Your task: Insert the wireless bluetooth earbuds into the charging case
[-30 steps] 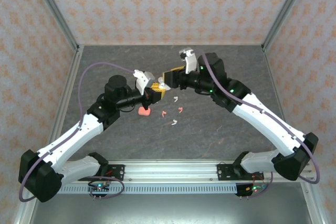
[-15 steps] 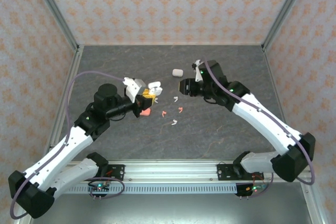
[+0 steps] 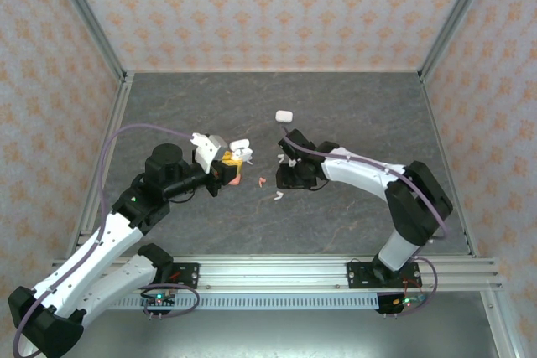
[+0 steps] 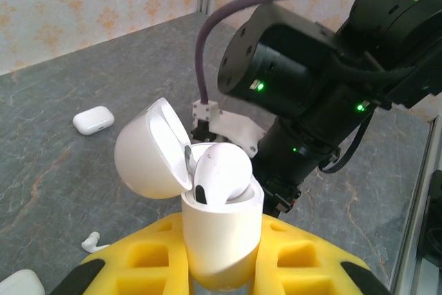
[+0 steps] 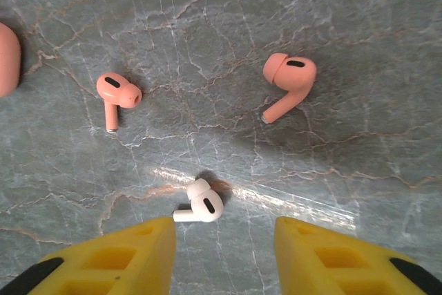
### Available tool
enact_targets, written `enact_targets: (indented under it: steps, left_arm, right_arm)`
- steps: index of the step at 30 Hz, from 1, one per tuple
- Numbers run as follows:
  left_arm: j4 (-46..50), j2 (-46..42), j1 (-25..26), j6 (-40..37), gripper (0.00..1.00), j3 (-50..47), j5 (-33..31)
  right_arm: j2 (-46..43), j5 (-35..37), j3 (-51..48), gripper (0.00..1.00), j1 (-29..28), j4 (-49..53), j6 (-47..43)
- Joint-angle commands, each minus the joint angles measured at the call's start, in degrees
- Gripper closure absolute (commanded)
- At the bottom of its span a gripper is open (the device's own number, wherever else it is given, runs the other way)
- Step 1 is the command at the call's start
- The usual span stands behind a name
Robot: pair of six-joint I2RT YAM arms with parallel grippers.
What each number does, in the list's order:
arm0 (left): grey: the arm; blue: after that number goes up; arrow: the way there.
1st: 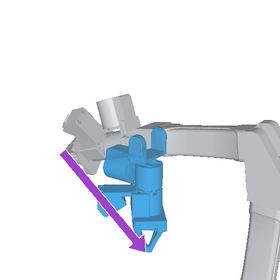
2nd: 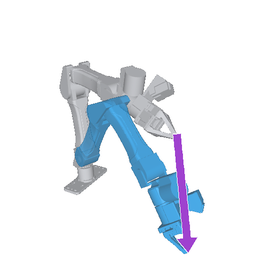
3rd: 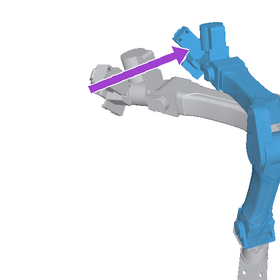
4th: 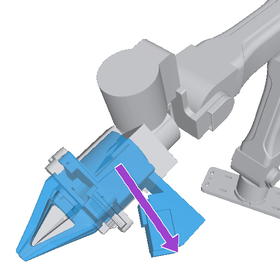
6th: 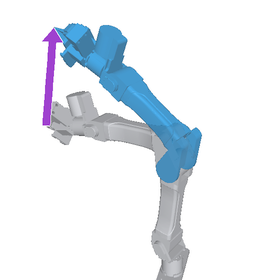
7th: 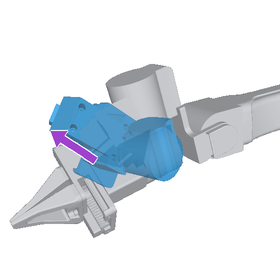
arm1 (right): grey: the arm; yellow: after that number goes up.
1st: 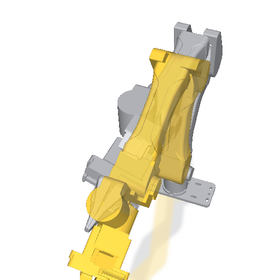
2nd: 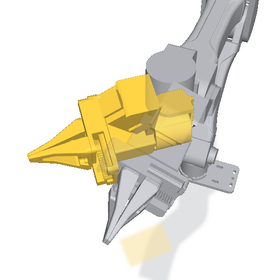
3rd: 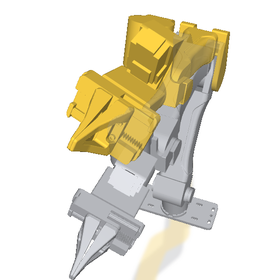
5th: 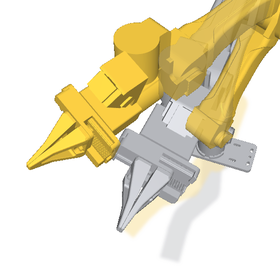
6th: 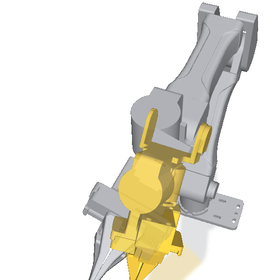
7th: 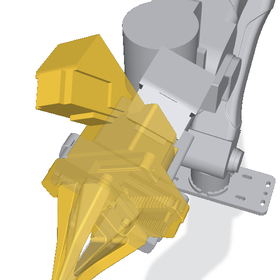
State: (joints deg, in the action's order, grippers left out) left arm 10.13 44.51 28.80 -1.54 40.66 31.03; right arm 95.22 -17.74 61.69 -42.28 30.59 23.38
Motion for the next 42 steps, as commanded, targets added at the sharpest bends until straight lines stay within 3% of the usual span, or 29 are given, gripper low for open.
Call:
enact_targets:
  steps: [1,25,42]
  left_arm:
    - [0.24,-0.26,0.32,-0.35,1.0,0.38,-0.53]
    - [0.69,0.05,0.3,-0.92,1.0,0.73,-0.97]
    - [1.11,-0.02,0.34,-0.83,1.0,0.64,-1.49]
  right_arm:
    - [2.03,-0.88,0.57,0.58,-0.76,-2.05,1.53]
    - [8.57,-3.01,3.08,0.68,-2.72,-1.4,0.95]
    - [8.62,1.78,3.15,0.81,-2.98,-0.86,-1.99]
